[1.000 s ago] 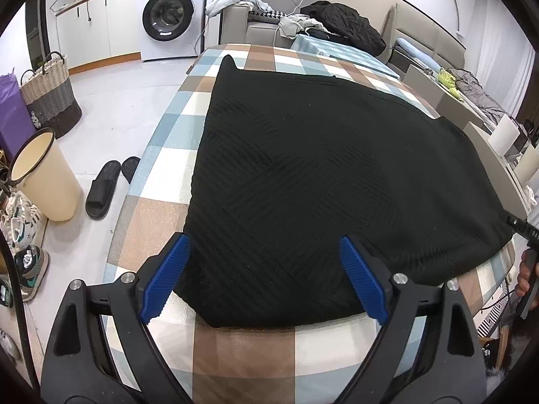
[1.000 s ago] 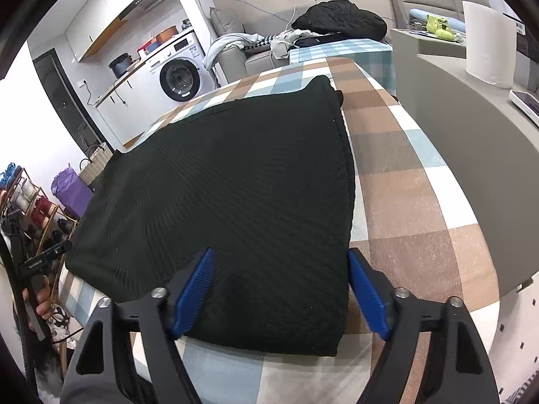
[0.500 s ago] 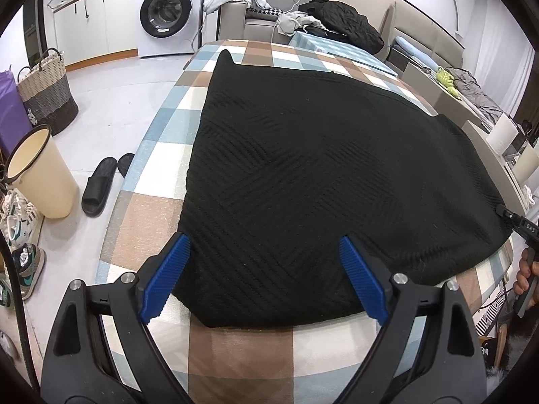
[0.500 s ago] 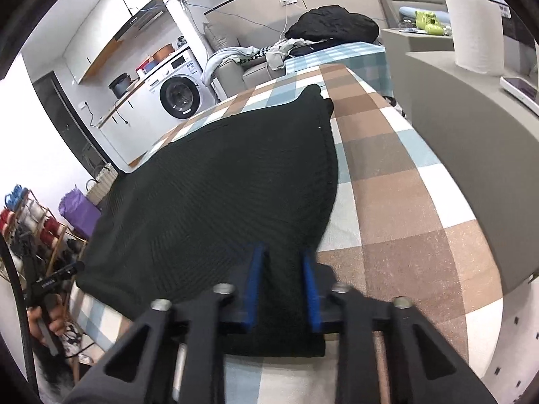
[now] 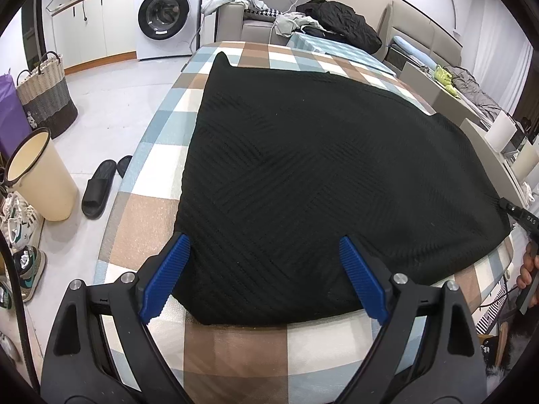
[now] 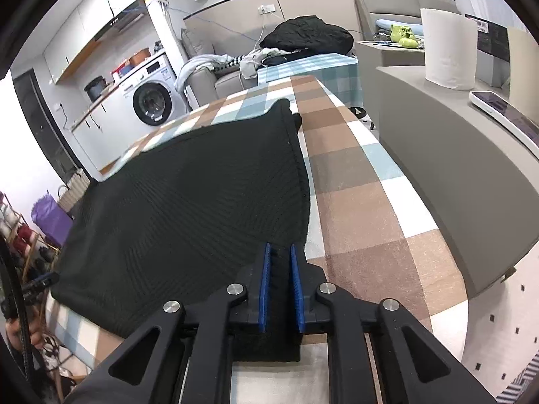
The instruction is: Fold small clothes
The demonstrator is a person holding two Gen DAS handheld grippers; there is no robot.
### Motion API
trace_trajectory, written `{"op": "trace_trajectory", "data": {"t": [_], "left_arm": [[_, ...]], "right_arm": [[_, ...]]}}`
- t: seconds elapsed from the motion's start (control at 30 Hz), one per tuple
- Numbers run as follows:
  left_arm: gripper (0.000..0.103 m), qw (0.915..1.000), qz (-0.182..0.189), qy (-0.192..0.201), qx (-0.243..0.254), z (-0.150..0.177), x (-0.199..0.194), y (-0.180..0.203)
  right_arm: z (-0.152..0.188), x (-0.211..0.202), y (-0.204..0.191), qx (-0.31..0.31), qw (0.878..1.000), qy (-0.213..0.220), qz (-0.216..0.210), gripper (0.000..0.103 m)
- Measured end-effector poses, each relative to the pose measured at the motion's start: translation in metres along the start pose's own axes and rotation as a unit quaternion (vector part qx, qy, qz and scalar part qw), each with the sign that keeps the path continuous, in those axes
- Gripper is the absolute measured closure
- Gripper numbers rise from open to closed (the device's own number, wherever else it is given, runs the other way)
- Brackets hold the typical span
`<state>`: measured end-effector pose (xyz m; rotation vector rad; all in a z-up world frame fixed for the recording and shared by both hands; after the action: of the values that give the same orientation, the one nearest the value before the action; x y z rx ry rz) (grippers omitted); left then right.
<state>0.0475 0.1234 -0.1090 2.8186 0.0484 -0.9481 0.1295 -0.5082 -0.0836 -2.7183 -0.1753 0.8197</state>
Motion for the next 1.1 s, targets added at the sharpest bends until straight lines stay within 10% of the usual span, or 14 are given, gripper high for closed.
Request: {"op": "trace_trajectory", "data": {"t": [0.67,1.1], "left_arm": [[0.014,0.9961,0.042,0.042,0.066,0.007,-0.015,0.065],[0.014,0.9899,0.054,-0.012,0.130,0.039,0.012,0.100]], "right_arm": [[0.026,0.003,-0.099,-0.126,0.990,-0.006,-0.057,0.038],[0.051,0.034,-0.117,-0.184,0.982,-0.029,-0.041,0.030]]}}
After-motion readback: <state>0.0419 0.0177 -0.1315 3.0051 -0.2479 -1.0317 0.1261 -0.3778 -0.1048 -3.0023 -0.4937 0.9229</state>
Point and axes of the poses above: each gripper's, at about its wrist camera, not at the fingertips, and x roughly the way its jaws point, y to its right, z to its underside, the point moved 3 cm from there along x, roughly the way its jaws point, and after that the axes turned 13 degrees about y, right-handed, at the moved point
